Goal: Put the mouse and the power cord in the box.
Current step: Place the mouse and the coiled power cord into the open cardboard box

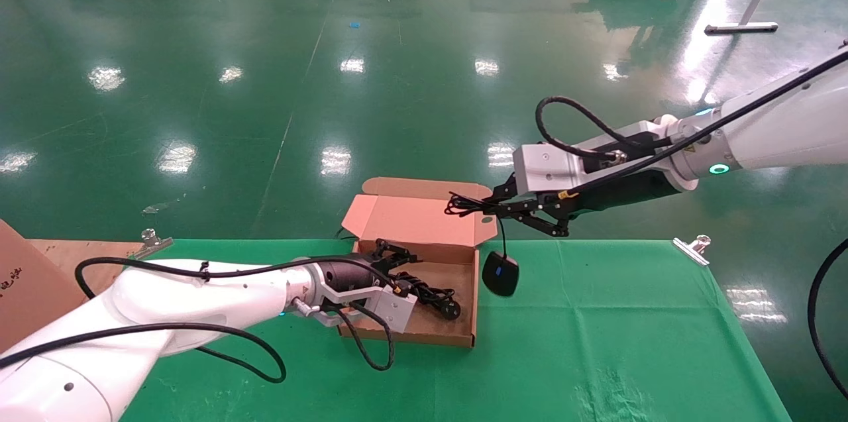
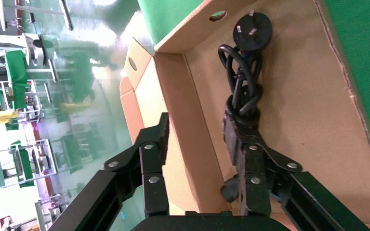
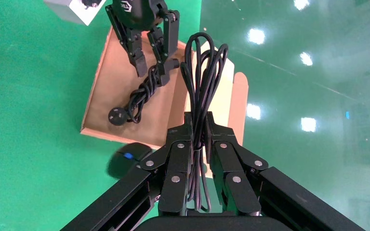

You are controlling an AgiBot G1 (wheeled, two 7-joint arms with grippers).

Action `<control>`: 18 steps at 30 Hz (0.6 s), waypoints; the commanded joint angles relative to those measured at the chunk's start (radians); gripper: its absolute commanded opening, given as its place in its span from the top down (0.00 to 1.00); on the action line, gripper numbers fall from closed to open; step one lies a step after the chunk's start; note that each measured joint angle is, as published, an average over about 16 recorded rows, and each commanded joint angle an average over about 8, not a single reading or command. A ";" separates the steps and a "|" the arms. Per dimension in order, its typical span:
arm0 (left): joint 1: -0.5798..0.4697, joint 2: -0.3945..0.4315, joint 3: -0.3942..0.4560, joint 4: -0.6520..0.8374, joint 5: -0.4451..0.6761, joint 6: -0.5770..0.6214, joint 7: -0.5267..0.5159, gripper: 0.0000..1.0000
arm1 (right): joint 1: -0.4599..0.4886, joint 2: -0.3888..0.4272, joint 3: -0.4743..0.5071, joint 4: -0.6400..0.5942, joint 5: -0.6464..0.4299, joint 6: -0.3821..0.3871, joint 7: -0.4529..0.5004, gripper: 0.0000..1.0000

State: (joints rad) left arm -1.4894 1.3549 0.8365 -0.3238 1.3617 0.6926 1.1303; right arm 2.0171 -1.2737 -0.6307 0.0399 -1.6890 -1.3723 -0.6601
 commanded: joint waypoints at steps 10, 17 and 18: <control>-0.048 -0.135 -0.053 0.010 -0.149 0.178 -0.032 0.00 | 0.005 -0.058 0.001 0.008 0.004 0.002 0.017 1.00; -0.102 -0.338 -0.100 -0.033 -0.224 0.383 -0.089 0.00 | -0.049 -0.094 -0.017 0.117 0.010 0.050 0.090 1.00; -0.109 -0.364 -0.106 -0.040 -0.233 0.405 -0.100 0.00 | -0.065 -0.097 -0.025 0.148 0.013 0.061 0.110 1.00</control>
State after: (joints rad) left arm -1.5923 0.9996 0.7326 -0.3695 1.1312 1.0865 1.0348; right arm 1.9445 -1.3662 -0.6711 0.2102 -1.6679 -1.3039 -0.5317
